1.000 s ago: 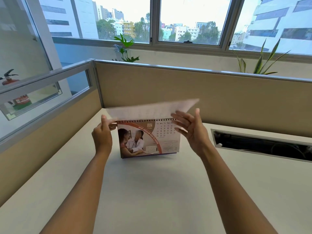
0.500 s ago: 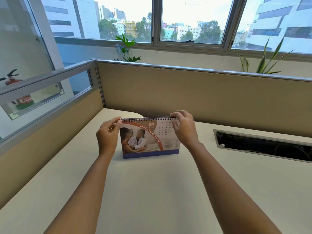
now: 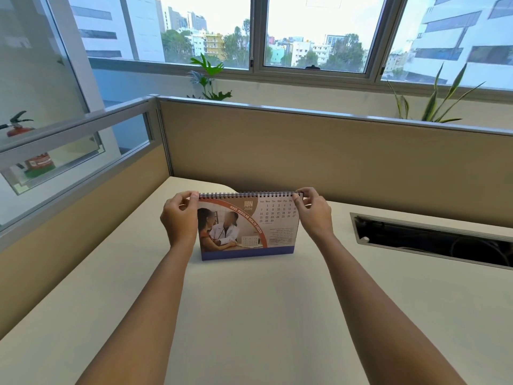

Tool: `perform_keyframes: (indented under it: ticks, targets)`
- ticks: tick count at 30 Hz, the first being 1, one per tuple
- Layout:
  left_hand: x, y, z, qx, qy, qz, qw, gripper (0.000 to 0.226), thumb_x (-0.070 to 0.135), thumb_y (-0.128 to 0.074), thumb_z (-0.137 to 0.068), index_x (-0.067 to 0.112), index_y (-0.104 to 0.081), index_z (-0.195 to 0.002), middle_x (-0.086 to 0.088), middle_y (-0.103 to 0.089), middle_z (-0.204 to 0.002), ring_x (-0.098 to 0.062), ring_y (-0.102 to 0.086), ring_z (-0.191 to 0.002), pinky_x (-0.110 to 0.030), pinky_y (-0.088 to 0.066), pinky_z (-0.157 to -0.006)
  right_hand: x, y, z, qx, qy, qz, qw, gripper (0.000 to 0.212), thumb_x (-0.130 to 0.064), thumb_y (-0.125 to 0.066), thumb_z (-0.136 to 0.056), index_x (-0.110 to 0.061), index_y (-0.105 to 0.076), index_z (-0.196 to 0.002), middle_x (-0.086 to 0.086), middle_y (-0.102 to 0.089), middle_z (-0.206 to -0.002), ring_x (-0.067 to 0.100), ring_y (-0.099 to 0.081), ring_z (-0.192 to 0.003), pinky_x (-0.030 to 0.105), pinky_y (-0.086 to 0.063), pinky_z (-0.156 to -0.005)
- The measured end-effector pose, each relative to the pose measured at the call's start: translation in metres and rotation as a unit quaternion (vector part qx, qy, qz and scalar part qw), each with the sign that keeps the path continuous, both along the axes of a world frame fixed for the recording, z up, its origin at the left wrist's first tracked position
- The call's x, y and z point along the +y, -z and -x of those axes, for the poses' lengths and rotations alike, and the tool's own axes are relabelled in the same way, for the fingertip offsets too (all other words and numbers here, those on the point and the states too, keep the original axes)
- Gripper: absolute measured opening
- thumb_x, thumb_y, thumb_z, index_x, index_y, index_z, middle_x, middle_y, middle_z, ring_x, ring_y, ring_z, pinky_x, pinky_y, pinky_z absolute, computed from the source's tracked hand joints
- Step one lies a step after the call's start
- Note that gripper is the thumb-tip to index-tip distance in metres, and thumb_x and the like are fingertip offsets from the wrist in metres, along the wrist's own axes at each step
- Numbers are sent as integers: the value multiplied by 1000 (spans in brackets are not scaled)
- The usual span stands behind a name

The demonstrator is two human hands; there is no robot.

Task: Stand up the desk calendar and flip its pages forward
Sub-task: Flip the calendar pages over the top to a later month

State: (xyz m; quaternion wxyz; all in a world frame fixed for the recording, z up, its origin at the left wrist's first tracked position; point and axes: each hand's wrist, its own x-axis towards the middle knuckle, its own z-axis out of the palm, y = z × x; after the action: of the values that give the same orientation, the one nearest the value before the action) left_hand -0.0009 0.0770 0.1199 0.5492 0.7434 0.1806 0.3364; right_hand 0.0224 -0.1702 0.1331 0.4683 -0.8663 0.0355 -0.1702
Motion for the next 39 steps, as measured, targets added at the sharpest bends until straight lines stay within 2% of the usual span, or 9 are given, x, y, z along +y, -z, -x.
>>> perform_keyframes:
  ticks: [4,10,18,21,24,28,32,35,39]
  targets:
    - [-2,1,-1,17,-2,-2,1000,29,32,-51,-92,9,-65,-102,-15,-67,-108,-20,-58,-93,-19,-43,-67,0,2,0,12,-15,-31,999,24,-36,-47,-95,-17,-55,-106,9,-64,-94,23,-58,-85,29,-40,-68]
    - [0,7,0,51,10,8,999,37,43,-47,-92,11,-62,-99,-16,-66,-107,-20,-57,-90,-27,-49,-70,4,3,-1,9,-17,-34,999,29,-39,-43,-96,-16,-53,-110,6,-62,-87,21,-56,-79,27,-39,-58]
    - [3,7,-1,92,37,1,995,45,49,-40,-92,13,-63,-108,-14,-67,-109,-27,-61,-99,-31,-49,-74,5,5,-3,14,-22,-31,999,32,-39,-41,-97,-14,-52,-113,13,-66,-98,28,-60,-91,37,-46,-77]
    - [2,7,-1,96,32,8,995,46,50,-39,-92,14,-64,-106,-14,-67,-109,-27,-60,-100,-30,-46,-74,5,4,-4,10,-24,-39,999,31,-39,-41,-96,-14,-52,-112,10,-65,-97,27,-60,-90,34,-45,-74]
    - [-2,7,-1,90,23,7,996,44,48,-39,-93,14,-63,-107,-14,-66,-109,-19,-53,-92,-26,-42,-70,5,5,-5,6,-21,-44,999,31,-39,-41,-96,-15,-53,-111,6,-63,-92,25,-59,-87,32,-44,-72]
    - [-4,7,0,84,22,6,996,43,48,-38,-94,14,-62,-105,-14,-67,-107,-18,-51,-88,-25,-41,-69,4,6,-7,12,-19,-41,999,28,-38,-41,-96,-16,-53,-111,6,-63,-91,24,-58,-85,29,-39,-70]
    - [-4,10,0,86,29,5,996,43,49,-37,-94,16,-61,-106,-12,-67,-106,-17,-52,-88,-18,-39,-61,3,7,-6,13,-30,-32,999,27,-34,-41,-97,-17,-50,-116,5,-63,-94,24,-59,-88,31,-44,-71]
    - [-7,12,2,76,36,10,996,42,46,-36,-95,16,-60,-111,-13,-66,-109,-17,-53,-89,-23,-45,-69,4,8,-2,7,-32,-38,999,29,-34,-41,-98,-19,-49,-121,7,-65,-97,24,-61,-89,36,-50,-74]
    - [-8,13,5,65,24,12,998,39,40,-37,-96,14,-58,-117,-14,-65,-116,-20,-55,-98,-23,-42,-74,4,11,2,-7,-31,-53,998,31,-31,-43,-97,-17,-46,-125,5,-64,-100,20,-61,-89,32,-49,-74]
